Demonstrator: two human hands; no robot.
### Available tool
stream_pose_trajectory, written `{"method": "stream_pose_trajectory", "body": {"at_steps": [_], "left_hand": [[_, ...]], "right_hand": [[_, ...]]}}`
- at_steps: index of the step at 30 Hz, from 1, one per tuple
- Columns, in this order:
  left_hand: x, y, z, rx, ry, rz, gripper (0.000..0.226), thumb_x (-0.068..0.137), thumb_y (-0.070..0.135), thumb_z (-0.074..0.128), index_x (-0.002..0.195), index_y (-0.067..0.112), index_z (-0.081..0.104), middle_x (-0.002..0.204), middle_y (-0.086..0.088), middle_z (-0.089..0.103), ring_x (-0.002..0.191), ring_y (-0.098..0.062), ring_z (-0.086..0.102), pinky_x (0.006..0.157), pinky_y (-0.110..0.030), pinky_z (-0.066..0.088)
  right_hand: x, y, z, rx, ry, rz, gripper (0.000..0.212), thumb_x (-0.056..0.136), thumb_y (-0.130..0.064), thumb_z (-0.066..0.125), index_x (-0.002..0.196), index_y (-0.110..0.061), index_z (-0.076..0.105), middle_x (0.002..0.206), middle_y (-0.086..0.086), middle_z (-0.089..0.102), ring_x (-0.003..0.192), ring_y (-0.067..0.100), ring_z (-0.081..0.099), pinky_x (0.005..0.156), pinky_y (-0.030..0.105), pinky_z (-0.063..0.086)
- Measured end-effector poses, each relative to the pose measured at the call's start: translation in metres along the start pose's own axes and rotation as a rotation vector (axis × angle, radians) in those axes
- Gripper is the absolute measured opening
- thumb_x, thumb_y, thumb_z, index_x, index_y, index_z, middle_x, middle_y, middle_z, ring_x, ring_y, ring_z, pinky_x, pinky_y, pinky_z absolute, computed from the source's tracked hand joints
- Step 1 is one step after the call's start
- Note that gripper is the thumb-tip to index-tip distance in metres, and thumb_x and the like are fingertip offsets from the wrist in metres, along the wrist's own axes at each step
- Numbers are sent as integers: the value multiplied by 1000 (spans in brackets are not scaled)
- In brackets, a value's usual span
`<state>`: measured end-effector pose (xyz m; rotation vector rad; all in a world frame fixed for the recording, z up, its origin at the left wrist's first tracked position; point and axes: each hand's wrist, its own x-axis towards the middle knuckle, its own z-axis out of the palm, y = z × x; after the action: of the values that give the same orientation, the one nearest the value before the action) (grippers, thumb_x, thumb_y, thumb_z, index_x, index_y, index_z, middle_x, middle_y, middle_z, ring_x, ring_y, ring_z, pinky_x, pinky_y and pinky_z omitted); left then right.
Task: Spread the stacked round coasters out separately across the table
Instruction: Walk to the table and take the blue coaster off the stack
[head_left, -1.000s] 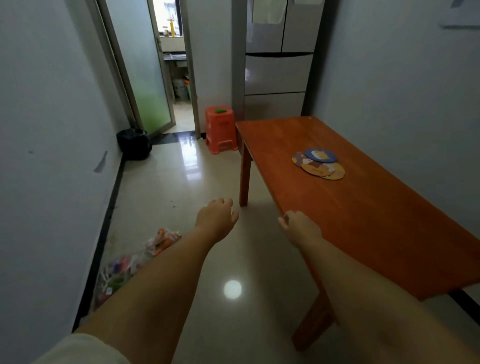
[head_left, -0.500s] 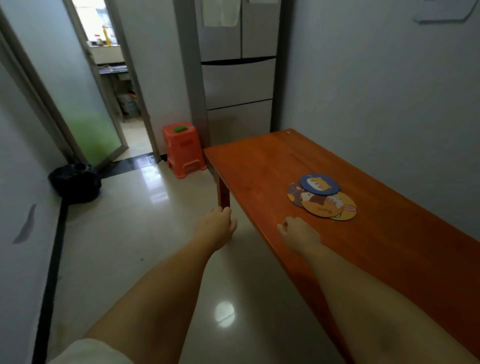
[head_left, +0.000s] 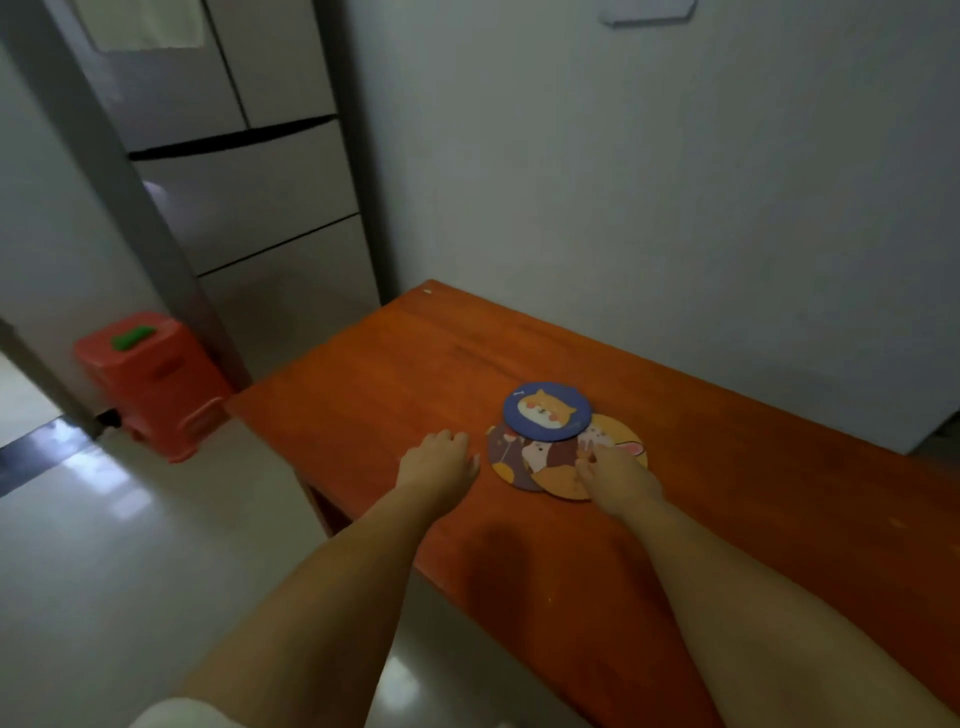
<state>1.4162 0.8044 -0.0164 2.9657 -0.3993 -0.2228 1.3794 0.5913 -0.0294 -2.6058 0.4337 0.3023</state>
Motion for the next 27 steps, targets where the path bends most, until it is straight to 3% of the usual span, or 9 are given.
{"method": "stream_pose_trajectory", "body": {"at_steps": [3, 5, 8, 10, 14, 19, 24, 26, 27], "left_hand": [[49, 8, 1, -29, -55, 75, 38, 99, 36, 38, 124, 10, 50, 126, -13, 55, 116, -31, 52, 91, -44, 47], [80, 9, 4, -84, -93, 88, 39, 99, 35, 38, 125, 10, 49, 126, -13, 55, 116, -31, 53, 90, -45, 47], [119, 9, 11, -189, -144, 36, 39, 98, 32, 40, 128, 9, 49, 128, -15, 56, 116, -31, 54, 93, -45, 47], [141, 10, 19, -217, -205, 21, 40, 98, 31, 41, 131, 8, 48, 130, -16, 55, 117, -32, 53, 95, -45, 47], [184, 12, 40, -269, -324, 14, 46, 98, 33, 43, 138, 11, 43, 136, -15, 52, 121, -34, 52, 98, -46, 46], [227, 14, 60, -296, -379, -25, 47, 98, 28, 42, 140, 7, 38, 137, -20, 50, 120, -37, 52, 96, -48, 46], [258, 21, 72, -488, -378, -238, 45, 98, 21, 46, 136, -3, 40, 134, -26, 53, 119, -42, 54, 86, -45, 46], [269, 21, 79, -559, -380, -282, 39, 97, 18, 50, 124, -9, 50, 125, -29, 57, 114, -44, 55, 80, -45, 44], [273, 19, 83, -584, -377, -304, 28, 96, 16, 51, 112, -7, 57, 113, -26, 62, 107, -44, 57, 76, -43, 42]], "right_hand": [[39, 3, 2, -24, 11, 51, 37, 101, -32, 38, 69, -16, 45, 66, 2, 41, 61, 23, 42, 67, 41, 41], [60, -1, -1, 17, 10, 68, 41, 101, -32, 38, 61, -22, 36, 63, 0, 39, 61, 23, 42, 66, 41, 41], [85, 1, -4, 52, -27, 105, 26, 101, -31, 39, 97, -14, 59, 96, 8, 61, 87, 28, 58, 75, 39, 43], [105, 5, -6, 86, -37, 147, 31, 101, -28, 41, 119, -8, 56, 120, 14, 61, 105, 33, 59, 85, 42, 48], [142, 13, -6, 112, -48, 223, 37, 100, -22, 41, 131, -4, 48, 139, 19, 48, 119, 36, 52, 100, 48, 45], [176, 18, 8, 179, -59, 343, 41, 100, -23, 44, 137, -7, 44, 143, 17, 44, 121, 36, 51, 101, 49, 46], [202, 14, 21, 334, 22, 483, 34, 99, -23, 46, 124, -1, 52, 117, 21, 60, 105, 37, 58, 81, 40, 47], [210, 14, 25, 382, 69, 528, 20, 98, -19, 48, 91, -4, 60, 82, 17, 56, 74, 32, 55, 68, 36, 39], [213, 14, 26, 410, 88, 555, 27, 97, -15, 49, 75, -3, 58, 71, 18, 53, 63, 31, 51, 65, 37, 39]]}}
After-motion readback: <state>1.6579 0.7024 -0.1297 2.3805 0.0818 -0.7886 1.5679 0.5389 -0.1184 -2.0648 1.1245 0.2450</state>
